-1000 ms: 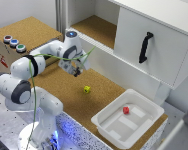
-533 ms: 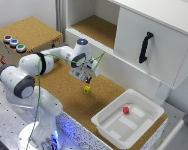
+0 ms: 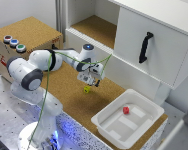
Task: Put the grasped purple block on top of the yellow block
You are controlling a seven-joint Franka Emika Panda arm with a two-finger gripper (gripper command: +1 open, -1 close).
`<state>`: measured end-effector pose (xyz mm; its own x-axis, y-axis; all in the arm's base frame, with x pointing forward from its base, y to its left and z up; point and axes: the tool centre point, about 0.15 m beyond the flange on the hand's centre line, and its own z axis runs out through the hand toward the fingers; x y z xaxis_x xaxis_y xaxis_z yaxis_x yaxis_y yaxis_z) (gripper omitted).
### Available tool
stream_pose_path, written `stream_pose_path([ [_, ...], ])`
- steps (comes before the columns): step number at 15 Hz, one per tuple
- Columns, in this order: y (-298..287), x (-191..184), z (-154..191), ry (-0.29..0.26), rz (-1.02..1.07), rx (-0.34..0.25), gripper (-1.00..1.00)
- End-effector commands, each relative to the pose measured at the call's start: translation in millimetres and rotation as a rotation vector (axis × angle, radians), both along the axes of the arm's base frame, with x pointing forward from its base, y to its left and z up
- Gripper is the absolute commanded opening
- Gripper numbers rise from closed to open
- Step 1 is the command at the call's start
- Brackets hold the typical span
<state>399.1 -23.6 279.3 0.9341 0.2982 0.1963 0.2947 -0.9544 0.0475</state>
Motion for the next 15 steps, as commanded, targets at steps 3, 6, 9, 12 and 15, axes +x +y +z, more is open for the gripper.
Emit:
stream_pose_path([
  [3,9.2,-7.4,2.8,0.099,0.029,-0.005,-1.00],
  [6,4.5,-18.9,2.0,0.114,0.008,-0.010,-1.00],
  [9,-0.2,-22.9,-0.6,0.119,-0.004,-0.004,-1.00],
  [12,-8.8,-30.4,-4.7,0.126,-0.021,-0.005,-1.00],
  [15,-10.7,-30.5,-11.3,0.125,-0.032,0.004,-1.00],
])
